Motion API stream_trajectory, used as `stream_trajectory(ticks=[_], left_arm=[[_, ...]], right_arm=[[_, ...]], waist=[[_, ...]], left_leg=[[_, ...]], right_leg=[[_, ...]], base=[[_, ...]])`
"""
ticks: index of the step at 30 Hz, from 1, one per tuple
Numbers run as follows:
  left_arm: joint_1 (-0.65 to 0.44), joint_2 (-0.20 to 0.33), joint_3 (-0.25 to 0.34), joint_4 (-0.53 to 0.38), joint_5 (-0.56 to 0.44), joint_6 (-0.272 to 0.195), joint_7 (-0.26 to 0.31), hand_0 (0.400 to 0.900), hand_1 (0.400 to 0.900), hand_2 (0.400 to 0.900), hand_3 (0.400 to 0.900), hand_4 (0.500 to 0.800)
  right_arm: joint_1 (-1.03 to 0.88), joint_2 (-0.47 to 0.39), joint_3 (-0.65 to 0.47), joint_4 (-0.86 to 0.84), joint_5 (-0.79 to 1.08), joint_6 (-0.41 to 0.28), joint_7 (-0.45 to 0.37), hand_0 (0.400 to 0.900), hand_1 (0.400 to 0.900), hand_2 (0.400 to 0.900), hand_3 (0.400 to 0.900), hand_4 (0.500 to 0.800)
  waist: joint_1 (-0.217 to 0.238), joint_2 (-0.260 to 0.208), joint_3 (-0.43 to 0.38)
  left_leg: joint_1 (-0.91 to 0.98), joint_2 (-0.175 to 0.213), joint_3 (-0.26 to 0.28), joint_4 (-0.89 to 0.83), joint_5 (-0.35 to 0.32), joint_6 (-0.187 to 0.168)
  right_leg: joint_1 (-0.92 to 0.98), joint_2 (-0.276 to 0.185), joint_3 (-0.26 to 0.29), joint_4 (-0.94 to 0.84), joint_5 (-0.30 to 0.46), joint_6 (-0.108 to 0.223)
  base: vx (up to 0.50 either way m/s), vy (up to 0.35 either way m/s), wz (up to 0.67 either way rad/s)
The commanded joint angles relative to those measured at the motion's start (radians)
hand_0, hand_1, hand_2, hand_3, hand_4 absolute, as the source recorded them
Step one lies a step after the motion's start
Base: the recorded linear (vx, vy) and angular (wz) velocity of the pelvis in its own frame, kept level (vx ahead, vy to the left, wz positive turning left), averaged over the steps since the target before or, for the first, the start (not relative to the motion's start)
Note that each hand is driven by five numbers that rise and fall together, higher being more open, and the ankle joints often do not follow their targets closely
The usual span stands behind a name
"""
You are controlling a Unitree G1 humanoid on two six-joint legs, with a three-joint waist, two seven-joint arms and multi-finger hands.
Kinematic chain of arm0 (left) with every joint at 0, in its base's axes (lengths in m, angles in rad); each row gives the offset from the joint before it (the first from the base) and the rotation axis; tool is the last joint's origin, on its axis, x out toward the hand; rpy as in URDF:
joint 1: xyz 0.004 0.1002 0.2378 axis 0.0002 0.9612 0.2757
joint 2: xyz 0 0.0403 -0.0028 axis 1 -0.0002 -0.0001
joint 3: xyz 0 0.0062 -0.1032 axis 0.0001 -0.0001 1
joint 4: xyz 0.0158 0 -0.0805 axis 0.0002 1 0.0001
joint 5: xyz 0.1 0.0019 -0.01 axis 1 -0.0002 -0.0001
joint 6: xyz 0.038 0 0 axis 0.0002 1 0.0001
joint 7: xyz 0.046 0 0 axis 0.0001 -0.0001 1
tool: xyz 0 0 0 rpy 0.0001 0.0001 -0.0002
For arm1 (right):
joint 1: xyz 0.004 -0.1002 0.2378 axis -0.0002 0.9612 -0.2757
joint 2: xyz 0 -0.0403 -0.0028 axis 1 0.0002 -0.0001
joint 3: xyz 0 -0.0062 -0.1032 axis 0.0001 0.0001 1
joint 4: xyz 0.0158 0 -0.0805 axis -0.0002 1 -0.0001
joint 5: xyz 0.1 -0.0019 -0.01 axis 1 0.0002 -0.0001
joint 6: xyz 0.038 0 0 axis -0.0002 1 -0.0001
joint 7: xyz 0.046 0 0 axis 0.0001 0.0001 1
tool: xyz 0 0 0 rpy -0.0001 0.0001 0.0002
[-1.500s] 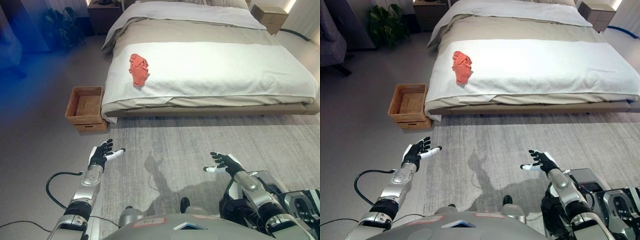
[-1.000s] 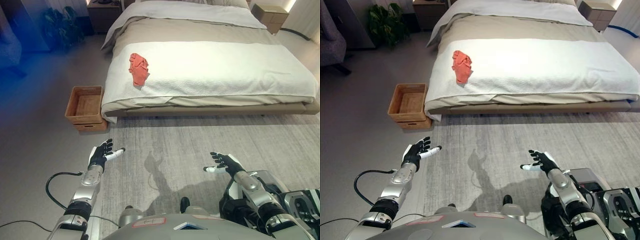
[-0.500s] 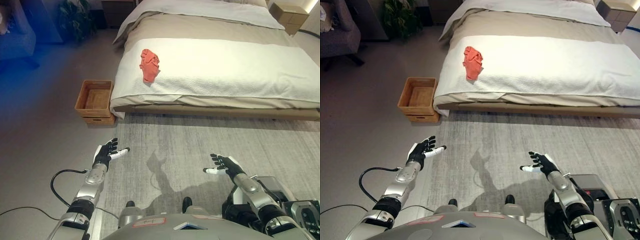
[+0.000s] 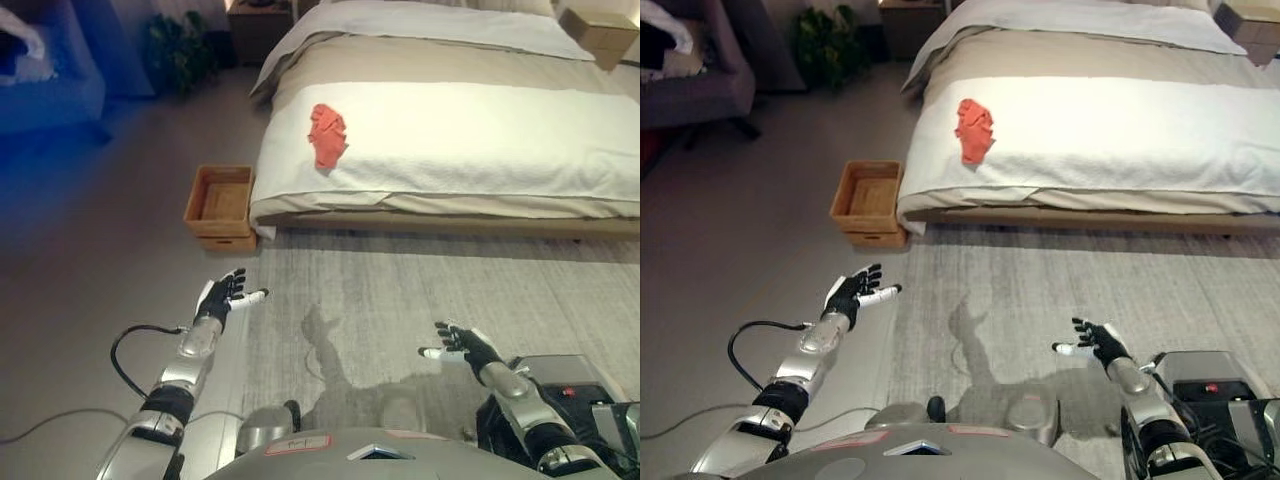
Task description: Put the clothes on the bed into the basket.
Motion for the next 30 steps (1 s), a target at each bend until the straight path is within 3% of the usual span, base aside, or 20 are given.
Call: stream_trajectory(ticks=[1,3,4,6,8,12,15,16,19,20,21,22,25,26,27,28,30], left_arm=[[-0.103,0.061,0.029,-0.057,0.013,-0.059,0.006,0.9,0.9,0.9,0.9,0.8],[-0.103,0.059,0.03,-0.052,0.014,-0.063,0.007,0.9,0.9,0.9,0.9,0.8],[-0.107,0.059,0.031,-0.051,0.016,-0.066,0.012,0.9,0.9,0.9,0.9,0.8],[-0.109,0.058,0.033,-0.049,0.019,-0.069,0.015,0.9,0.9,0.9,0.9,0.8],[-0.115,0.053,0.042,-0.049,0.024,-0.067,0.024,0.9,0.9,0.9,0.9,0.8],[-0.118,0.046,0.041,-0.037,0.025,-0.064,0.028,0.9,0.9,0.9,0.9,0.8],[-0.117,0.041,0.037,-0.031,0.013,-0.062,0.032,0.9,0.9,0.9,0.9,0.8],[-0.113,0.039,0.038,-0.032,-0.005,-0.062,0.036,0.9,0.9,0.9,0.9,0.8],[-0.12,0.023,0.037,-0.046,-0.035,-0.07,0.05,0.9,0.9,0.9,0.9,0.8],[-0.124,0.02,0.03,-0.05,-0.037,-0.072,0.046,0.9,0.9,0.9,0.9,0.8],[-0.124,0.02,0.03,-0.05,-0.037,-0.072,0.046,0.9,0.9,0.9,0.9,0.8],[-0.148,0.014,0.017,-0.039,-0.052,-0.075,0.056,0.9,0.9,0.9,0.9,0.8],[-0.177,-0.004,0.01,0.005,-0.089,-0.081,0.065,0.9,0.9,0.9,0.9,0.8],[-0.188,-0.003,0.004,0.013,-0.094,-0.078,0.064,0.9,0.9,0.9,0.9,0.8],[-0.203,-0.001,-0.007,0.024,-0.095,-0.075,0.061,0.9,0.9,0.9,0.9,0.8],[-0.216,0.001,-0.014,0.032,-0.095,-0.074,0.061,0.9,0.9,0.9,0.9,0.8],[-0.229,-0.01,-0.016,0.039,-0.11,-0.07,0.059,0.9,0.9,0.9,0.9,0.8]], right_arm=[[-0.073,-0.026,-0.063,-0.021,0.048,-0.046,-0.022,0.9,0.9,0.9,0.9,0.8],[-0.066,-0.026,-0.067,-0.016,0.052,-0.047,-0.023,0.9,0.9,0.9,0.9,0.8],[-0.056,-0.021,-0.077,-0.018,0.057,-0.05,-0.024,0.9,0.9,0.9,0.9,0.8],[-0.053,-0.022,-0.077,-0.017,0.058,-0.05,-0.023,0.9,0.9,0.9,0.9,0.8],[-0.044,-0.023,-0.087,-0.03,0.061,-0.053,-0.028,0.9,0.9,0.9,0.9,0.8],[-0.038,-0.023,-0.095,-0.022,0.072,-0.054,-0.031,0.9,0.9,0.9,0.9,0.8],[-0.039,-0.029,-0.094,-0.031,0.078,-0.053,-0.034,0.9,0.9,0.9,0.9,0.8],[-0.043,-0.039,-0.092,-0.049,0.078,-0.056,-0.036,0.9,0.9,0.9,0.9,0.8],[-0.069,-0.075,-0.086,-0.068,0.082,-0.064,-0.036,0.9,0.9,0.9,0.9,0.8],[-0.063,-0.083,-0.09,-0.078,0.083,-0.062,-0.035,0.9,0.9,0.9,0.9,0.8],[-0.062,-0.084,-0.09,-0.078,0.083,-0.061,-0.035,0.9,0.9,0.9,0.9,0.8],[-0.065,-0.098,-0.094,-0.078,0.092,-0.068,-0.044,0.9,0.9,0.9,0.9,0.8],[-0.072,-0.108,-0.087,-0.041,0.097,-0.074,-0.061,0.9,0.9,0.9,0.9,0.8],[-0.074,-0.113,-0.081,-0.03,0.093,-0.073,-0.064,0.9,0.9,0.9,0.9,0.8],[-0.078,-0.12,-0.078,-0.026,0.094,-0.07,-0.066,0.9,0.9,0.9,0.9,0.8],[-0.086,-0.127,-0.073,-0.026,0.093,-0.068,-0.07,0.9,0.9,0.9,0.9,0.8],[-0.095,-0.137,-0.075,-0.006,0.091,-0.066,-0.079,0.9,0.9,0.9,0.9,0.8]], waist=[[-0.071,-0.046,0.021],[-0.097,-0.034,0.029],[-0.135,-0.044,0.028],[-0.146,-0.036,0.032],[-0.161,-0.056,0.026],[-0.165,-0.065,0.006],[-0.183,-0.053,-0.015],[-0.184,-0.032,-0.029],[-0.191,0.005,-0.033],[-0.198,0.018,-0.037],[-0.199,0.019,-0.038],[-0.214,0.029,-0.039],[-0.218,0.036,-0.046],[-0.225,0.015,-0.052],[-0.218,-0.003,-0.048],[-0.201,-0.011,-0.038],[-0.166,-0.034,-0.017]], left_leg=[[0.133,-0.002,-0.008,0.007,-0.103,-0.125],[0.167,0.024,-0.02,-0.001,-0.115,-0.142],[0.205,0.033,-0.041,-0.012,-0.122,-0.162],[0.23,0.049,-0.044,-0.016,-0.142,-0.167],[0.278,0.033,-0.067,-0.019,-0.178,-0.162],[0.329,0.039,-0.087,-0.017,-0.207,-0.164],[0.367,0.073,-0.114,-0.023,-0.21,-0.178],[0.378,0.105,-0.124,-0.009,-0.202,-0.192],[0.352,0.155,-0.113,0.07,-0.109,-0.231],[0.338,0.174,-0.113,0.085,-0.07,-0.246],[0.337,0.175,-0.113,0.085,-0.071,-0.246],[0.31,0.194,-0.127,0.125,0.056,-0.265],[0.268,0.224,-0.105,0.233,0.232,-0.298],[0.226,0.217,-0.102,0.3,0.307,-0.298],[0.173,0.202,-0.103,0.394,0.339,-0.288],[0.119,0.189,-0.102,0.508,0.331,-0.272],[0.028,0.17,-0.063,0.61,0.271,-0.237]], right_leg=[[-0.059,-0.024,0.014,-0.173,0.218,0.068],[-0.057,0.0,-0.01,-0.264,0.23,0.077],[-0.099,0.035,-0.002,-0.391,0.255,0.084],[-0.1,0.075,-0.006,-0.455,0.258,0.084],[-0.118,0.128,-0.012,-0.522,0.247,0.084],[-0.096,0.143,-0.031,-0.522,0.238,0.084],[-0.12,0.154,-0.01,-0.476,0.242,0.084],[-0.141,0.154,-0.022,-0.443,0.192,0.08],[-0.145,0.189,-0.065,-0.412,0.183,0.056],[-0.147,0.202,-0.078,-0.396,0.14,0.038],[-0.148,0.202,-0.079,-0.396,0.14,0.038],[-0.158,0.222,-0.075,-0.345,0.099,0.007],[-0.128,0.255,-0.085,-0.32,0.029,-0.039],[-0.096,0.257,-0.079,-0.33,0.015,-0.064],[-0.055,0.272,-0.062,-0.341,-0.008,-0.088],[-0.016,0.295,-0.045,-0.343,-0.038,-0.107],[0.062,0.316,-0.023,-0.35,-0.075,-0.13]], base=[[0.35,-0.119,0.8],[0.36,-0.098,0.73],[0.33,-0.03,0.53],[0.3,0.002,0.35],[0.26,0.017,0.15],[0.28,-0.061,0.22],[0.3,-0.138,0.23],[0.28,-0.144,-0.1],[0.3,-0.195,-0.01],[0.18,-0.116,0.16],[0.25,-0.141,0.32],[0.29,-0.168,0.22],[0.31,-0.231,0.11],[0.32,-0.337,0.05],[0.35,-0.355,-0.09],[0.36,-0.334,-0.27],[0.37,-0.3,-0.38]])
